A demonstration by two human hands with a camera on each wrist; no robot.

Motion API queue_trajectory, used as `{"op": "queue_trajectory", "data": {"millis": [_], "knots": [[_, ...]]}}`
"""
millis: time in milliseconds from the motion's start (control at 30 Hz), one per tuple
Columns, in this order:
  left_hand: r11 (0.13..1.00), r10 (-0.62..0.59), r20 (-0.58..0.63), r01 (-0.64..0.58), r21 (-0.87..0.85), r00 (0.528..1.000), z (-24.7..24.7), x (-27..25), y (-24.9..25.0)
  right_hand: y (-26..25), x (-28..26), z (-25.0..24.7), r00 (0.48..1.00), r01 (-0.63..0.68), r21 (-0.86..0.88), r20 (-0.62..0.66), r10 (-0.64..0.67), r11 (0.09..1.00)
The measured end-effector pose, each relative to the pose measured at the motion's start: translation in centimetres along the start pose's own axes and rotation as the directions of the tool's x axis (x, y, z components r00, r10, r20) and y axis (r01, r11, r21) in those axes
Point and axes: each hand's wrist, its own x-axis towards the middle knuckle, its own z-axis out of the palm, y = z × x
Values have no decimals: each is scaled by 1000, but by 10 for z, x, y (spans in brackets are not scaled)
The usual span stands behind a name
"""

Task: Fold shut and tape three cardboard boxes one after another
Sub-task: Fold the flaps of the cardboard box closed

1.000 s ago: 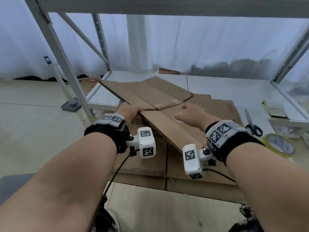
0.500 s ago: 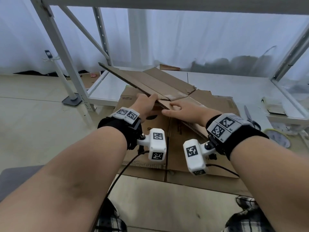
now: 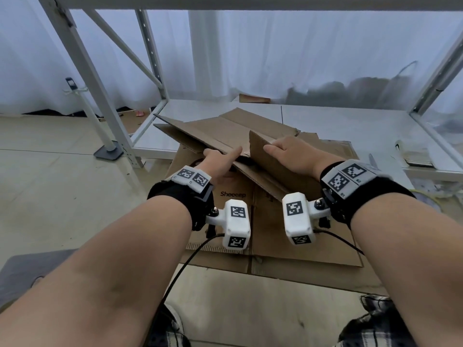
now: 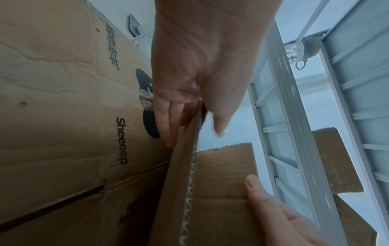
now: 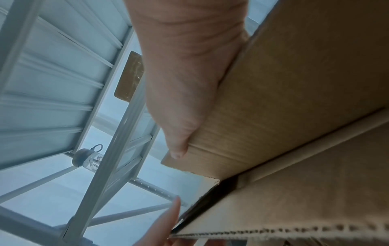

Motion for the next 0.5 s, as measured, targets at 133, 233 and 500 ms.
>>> {"op": "queue_trajectory", "data": {"millis": [133, 233, 500], "knots": [[998, -24, -28, 23, -61, 999, -2, -1, 3, -9, 0, 2, 996, 49, -159, -68, -60, 986], [996, 27, -35, -30, -82, 999, -1, -3, 8, -16, 0, 2, 994, 60, -217, -75, -78, 974], [927, 355, -140, -368, -77, 924, 11, -24, 37, -32, 0, 0, 996, 59, 1, -67, -59, 998]]}}
